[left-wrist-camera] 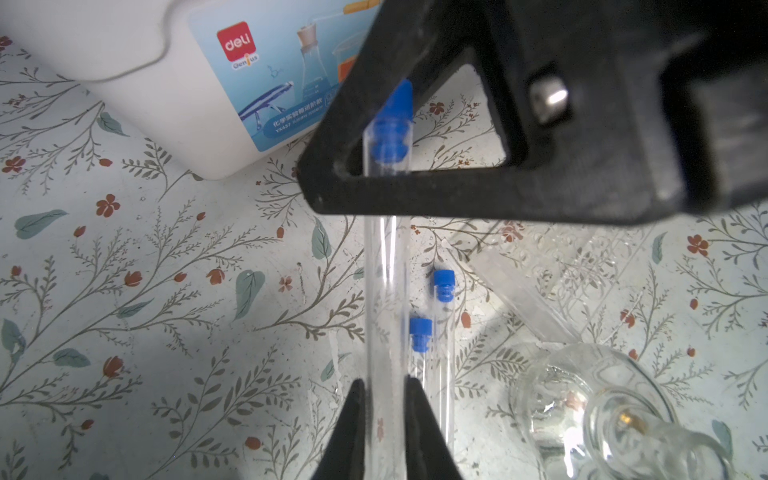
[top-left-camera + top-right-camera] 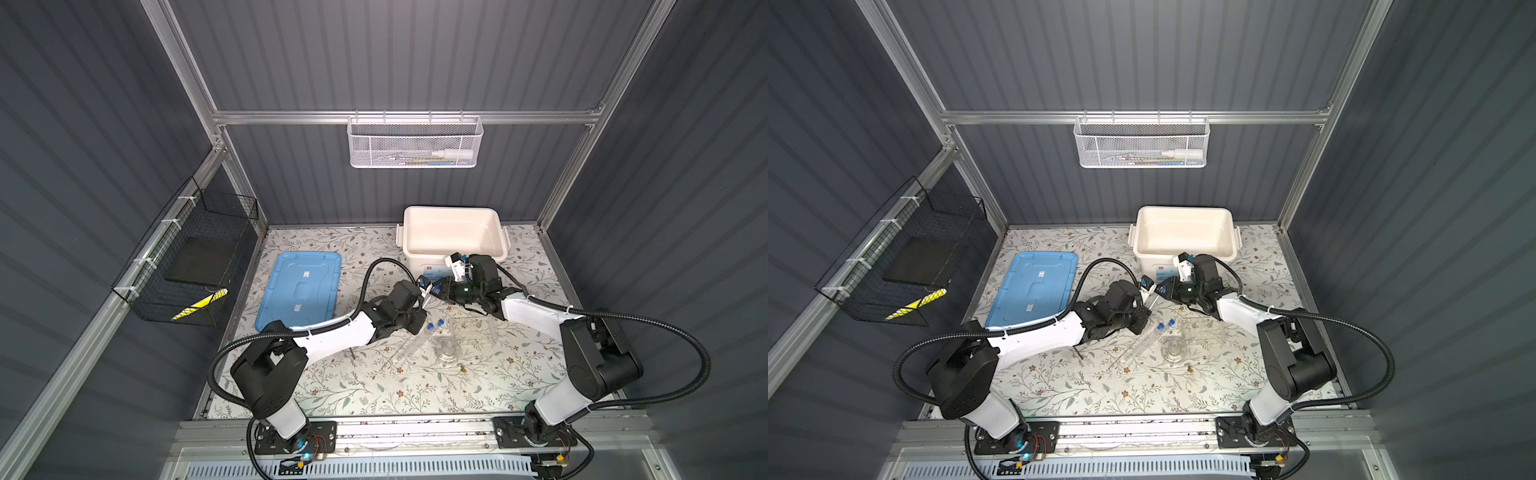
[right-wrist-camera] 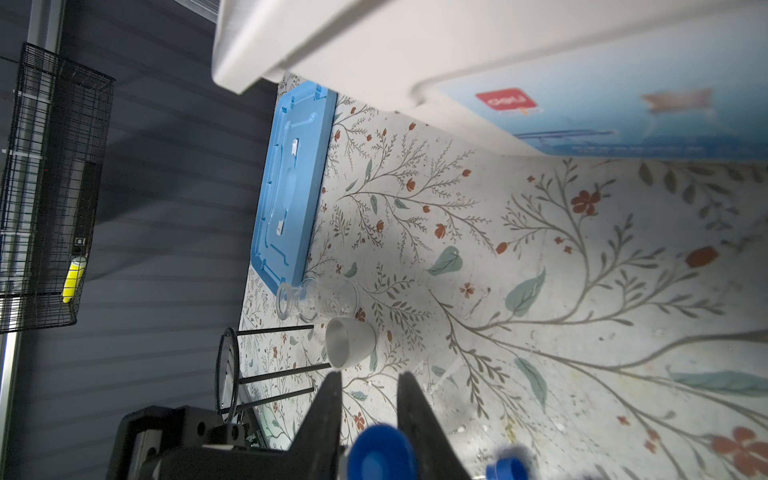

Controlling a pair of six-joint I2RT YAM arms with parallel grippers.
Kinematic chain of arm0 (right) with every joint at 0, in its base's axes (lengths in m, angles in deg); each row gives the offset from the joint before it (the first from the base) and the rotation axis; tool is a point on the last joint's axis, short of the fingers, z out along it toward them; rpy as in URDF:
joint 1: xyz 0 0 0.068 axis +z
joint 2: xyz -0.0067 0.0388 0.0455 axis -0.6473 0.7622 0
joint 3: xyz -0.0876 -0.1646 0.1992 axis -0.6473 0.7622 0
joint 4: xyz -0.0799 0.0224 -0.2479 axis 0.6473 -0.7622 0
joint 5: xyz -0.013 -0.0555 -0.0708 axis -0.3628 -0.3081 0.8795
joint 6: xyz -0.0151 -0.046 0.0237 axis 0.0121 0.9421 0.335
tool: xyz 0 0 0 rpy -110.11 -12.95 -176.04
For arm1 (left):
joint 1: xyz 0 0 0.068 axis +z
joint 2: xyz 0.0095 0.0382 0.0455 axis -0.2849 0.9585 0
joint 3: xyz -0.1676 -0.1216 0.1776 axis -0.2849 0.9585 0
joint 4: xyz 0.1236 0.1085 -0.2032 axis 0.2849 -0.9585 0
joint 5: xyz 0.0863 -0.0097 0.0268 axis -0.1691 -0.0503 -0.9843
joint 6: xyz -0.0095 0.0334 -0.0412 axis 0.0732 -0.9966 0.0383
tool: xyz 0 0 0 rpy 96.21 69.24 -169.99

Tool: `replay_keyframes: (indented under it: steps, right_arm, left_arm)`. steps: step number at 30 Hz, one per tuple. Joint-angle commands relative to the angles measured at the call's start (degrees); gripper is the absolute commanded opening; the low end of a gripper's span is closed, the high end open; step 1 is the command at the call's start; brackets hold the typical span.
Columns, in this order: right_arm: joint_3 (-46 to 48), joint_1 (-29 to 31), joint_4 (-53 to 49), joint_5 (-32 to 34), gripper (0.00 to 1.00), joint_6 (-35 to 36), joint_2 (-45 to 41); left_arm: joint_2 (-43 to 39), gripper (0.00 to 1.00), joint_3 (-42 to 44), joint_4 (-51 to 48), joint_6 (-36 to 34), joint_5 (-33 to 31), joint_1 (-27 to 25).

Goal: Organize the chemistry lab equipment
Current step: 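Close the right gripper on the blue cap while the left gripper opens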

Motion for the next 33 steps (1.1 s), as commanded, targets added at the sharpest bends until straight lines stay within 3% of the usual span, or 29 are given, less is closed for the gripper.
replay_keyframes:
  steps: [1,20,27,33]
  right_arm:
    - [0.8,0.2,-1.0,0.1,0.28,0.4,-1.8]
    - [1.6,0.0,-1.7,0.2,0.20,0.6,-3.3]
    - [2.7,0.0,-1.9,2.0,0.17,1.1,-5.4]
    - [4.2,0.1,-3.1,5.6,0.15,2.2,-8.4]
  left_arm:
    - [0.4,0.05,1.0,0.4,-0.2,-0.7,-0.3]
    - [0.6,0.07,1.3,0.5,-0.1,-0.5,-0.3]
    - [0.4,0.21,1.4,0.9,0.2,-0.8,-0.3]
    - [-0.9,0.43,1.9,2.5,1.0,-1.9,-0.4]
